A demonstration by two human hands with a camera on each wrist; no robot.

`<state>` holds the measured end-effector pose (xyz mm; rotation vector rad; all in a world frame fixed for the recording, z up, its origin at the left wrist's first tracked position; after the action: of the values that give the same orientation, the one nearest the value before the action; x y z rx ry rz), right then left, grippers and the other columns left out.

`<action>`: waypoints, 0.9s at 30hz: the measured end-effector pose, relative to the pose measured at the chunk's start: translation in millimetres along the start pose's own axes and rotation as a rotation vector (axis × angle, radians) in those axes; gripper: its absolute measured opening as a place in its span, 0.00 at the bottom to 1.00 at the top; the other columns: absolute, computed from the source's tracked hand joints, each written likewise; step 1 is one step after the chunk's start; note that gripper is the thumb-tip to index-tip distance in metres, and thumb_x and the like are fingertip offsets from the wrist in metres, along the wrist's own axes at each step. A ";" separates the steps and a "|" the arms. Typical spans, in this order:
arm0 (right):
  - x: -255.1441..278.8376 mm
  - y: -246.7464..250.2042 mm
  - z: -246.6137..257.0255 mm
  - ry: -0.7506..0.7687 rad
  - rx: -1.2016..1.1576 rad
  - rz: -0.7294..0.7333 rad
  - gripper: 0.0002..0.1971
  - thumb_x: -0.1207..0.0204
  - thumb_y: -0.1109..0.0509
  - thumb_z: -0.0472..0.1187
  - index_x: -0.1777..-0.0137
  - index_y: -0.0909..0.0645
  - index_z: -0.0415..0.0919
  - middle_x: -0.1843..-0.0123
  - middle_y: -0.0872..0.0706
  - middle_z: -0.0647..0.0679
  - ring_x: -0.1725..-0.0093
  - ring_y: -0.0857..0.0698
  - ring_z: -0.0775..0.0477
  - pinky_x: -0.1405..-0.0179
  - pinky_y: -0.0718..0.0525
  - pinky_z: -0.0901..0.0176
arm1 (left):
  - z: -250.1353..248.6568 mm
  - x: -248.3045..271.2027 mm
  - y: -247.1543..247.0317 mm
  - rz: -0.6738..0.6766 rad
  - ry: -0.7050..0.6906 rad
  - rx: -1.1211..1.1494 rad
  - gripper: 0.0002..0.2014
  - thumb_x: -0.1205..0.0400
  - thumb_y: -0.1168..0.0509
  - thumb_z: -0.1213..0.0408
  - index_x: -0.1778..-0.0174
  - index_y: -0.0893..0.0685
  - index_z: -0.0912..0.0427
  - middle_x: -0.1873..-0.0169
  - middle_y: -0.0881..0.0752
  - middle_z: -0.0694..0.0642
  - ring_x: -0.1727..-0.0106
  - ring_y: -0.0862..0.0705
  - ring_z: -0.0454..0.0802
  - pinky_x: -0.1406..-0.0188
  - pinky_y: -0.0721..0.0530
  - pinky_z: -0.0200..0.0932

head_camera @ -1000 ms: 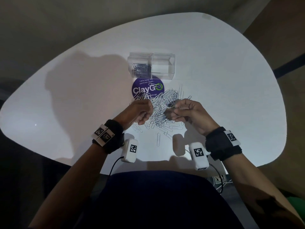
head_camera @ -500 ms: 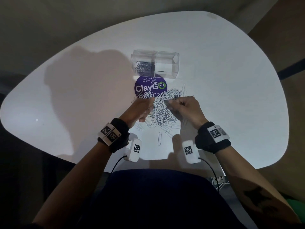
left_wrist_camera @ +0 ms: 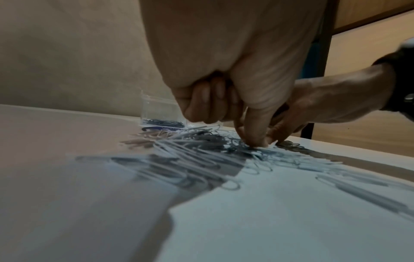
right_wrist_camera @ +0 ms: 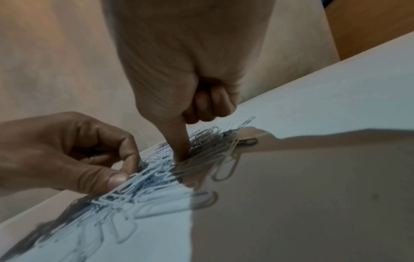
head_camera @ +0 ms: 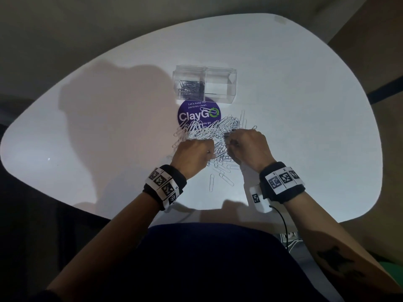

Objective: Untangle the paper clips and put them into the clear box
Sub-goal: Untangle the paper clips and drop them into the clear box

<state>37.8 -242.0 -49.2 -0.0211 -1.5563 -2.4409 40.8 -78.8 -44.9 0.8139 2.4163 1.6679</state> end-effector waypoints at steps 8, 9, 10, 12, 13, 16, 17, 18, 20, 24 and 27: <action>5.3 5.8 -11.6 -0.155 -0.318 0.017 0.06 0.21 0.30 0.42 0.60 0.20 0.45 0.65 0.15 0.59 0.61 0.16 0.49 0.60 0.21 0.57 | 15.2 3.6 10.8 -0.024 -0.008 0.017 0.04 0.24 0.32 0.57 0.61 0.12 0.50 0.71 0.14 0.45 0.69 0.18 0.48 0.66 0.27 0.39; 6.7 7.6 -13.5 -0.191 -0.426 0.012 0.06 0.22 0.28 0.41 0.60 0.20 0.44 0.66 0.14 0.58 0.62 0.16 0.51 0.59 0.20 0.58 | 15.0 2.5 12.1 -0.056 -0.018 0.011 0.04 0.23 0.33 0.60 0.60 0.13 0.50 0.74 0.16 0.46 0.70 0.18 0.50 0.67 0.27 0.40; 7.9 10.1 -14.5 -0.226 -0.525 0.009 0.06 0.23 0.28 0.40 0.60 0.19 0.42 0.65 0.13 0.52 0.64 0.16 0.53 0.60 0.20 0.58 | 13.6 1.0 13.2 -0.075 -0.024 0.014 0.04 0.23 0.33 0.61 0.58 0.13 0.50 0.75 0.19 0.45 0.70 0.19 0.51 0.68 0.27 0.40; 11.4 15.6 -12.3 -0.288 -0.679 0.004 0.05 0.23 0.29 0.34 0.60 0.19 0.35 0.64 0.12 0.39 0.67 0.18 0.51 0.62 0.21 0.60 | 9.2 -2.5 11.8 -0.086 -0.044 0.043 0.05 0.21 0.32 0.61 0.52 0.12 0.49 0.74 0.17 0.47 0.68 0.17 0.52 0.66 0.29 0.39; 12.7 17.0 -11.9 -0.320 -0.744 0.004 0.05 0.23 0.30 0.32 0.60 0.20 0.32 0.63 0.13 0.34 0.67 0.17 0.48 0.63 0.20 0.57 | 6.5 -4.4 10.1 -0.093 -0.060 0.057 0.06 0.20 0.32 0.60 0.50 0.12 0.49 0.72 0.13 0.49 0.66 0.15 0.52 0.65 0.29 0.38; 14.0 16.6 -14.7 -0.389 -0.876 0.016 0.05 0.23 0.30 0.31 0.59 0.21 0.31 0.63 0.14 0.33 0.65 0.17 0.43 0.61 0.19 0.48 | -2.0 -10.5 5.8 -0.103 -0.085 0.054 0.07 0.19 0.33 0.59 0.48 0.11 0.50 0.63 0.09 0.53 0.62 0.13 0.54 0.64 0.27 0.39; 14.4 16.5 -15.2 -0.395 -0.907 0.022 0.05 0.23 0.30 0.31 0.59 0.21 0.30 0.63 0.14 0.32 0.65 0.17 0.43 0.61 0.19 0.47 | -4.2 -12.9 3.4 -0.097 -0.083 0.042 0.07 0.19 0.33 0.58 0.49 0.11 0.51 0.61 0.09 0.54 0.61 0.13 0.55 0.63 0.23 0.41; 14.6 15.6 -16.6 -0.399 -0.929 0.027 0.04 0.22 0.30 0.31 0.58 0.21 0.30 0.61 0.15 0.30 0.64 0.18 0.42 0.60 0.20 0.45 | -6.0 -15.5 1.1 -0.093 -0.070 0.027 0.07 0.19 0.33 0.58 0.49 0.12 0.52 0.60 0.09 0.55 0.60 0.13 0.57 0.62 0.20 0.44; 15.2 15.4 -18.8 -0.386 -0.944 0.016 0.02 0.22 0.29 0.30 0.55 0.19 0.30 0.59 0.15 0.30 0.64 0.19 0.41 0.60 0.20 0.44 | -8.2 -19.6 -2.9 -0.092 -0.036 -0.014 0.08 0.19 0.32 0.57 0.50 0.13 0.56 0.60 0.09 0.56 0.59 0.13 0.59 0.61 0.17 0.48; 16.3 13.9 -24.3 -0.397 -0.887 -0.017 0.09 0.21 0.29 0.28 0.43 0.14 0.34 0.49 0.13 0.31 0.58 0.14 0.43 0.55 0.09 0.52 | -12.4 -20.8 -5.1 -0.121 0.019 -0.056 0.10 0.19 0.32 0.57 0.50 0.14 0.60 0.56 0.10 0.58 0.57 0.13 0.62 0.60 0.17 0.51; 16.5 17.2 -21.8 -0.391 -0.803 -0.035 0.07 0.20 0.31 0.27 0.47 0.13 0.31 0.51 0.11 0.32 0.66 0.15 0.62 0.68 0.19 0.77 | -11.3 -20.7 -3.9 -0.128 0.052 -0.031 0.09 0.18 0.34 0.58 0.49 0.14 0.60 0.56 0.10 0.58 0.56 0.13 0.61 0.60 0.19 0.49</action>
<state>28.0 -271.7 -40.9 -0.6411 -0.5663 -3.0373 52.9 -99.1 -48.5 0.6053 2.4137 1.6940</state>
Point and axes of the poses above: each hand's wrist, its own x-axis away from the middle knuckle, its own y-axis out of the back of the hand, z = x × y, the point moved 4 cm from there along -x, towards the middle knuckle
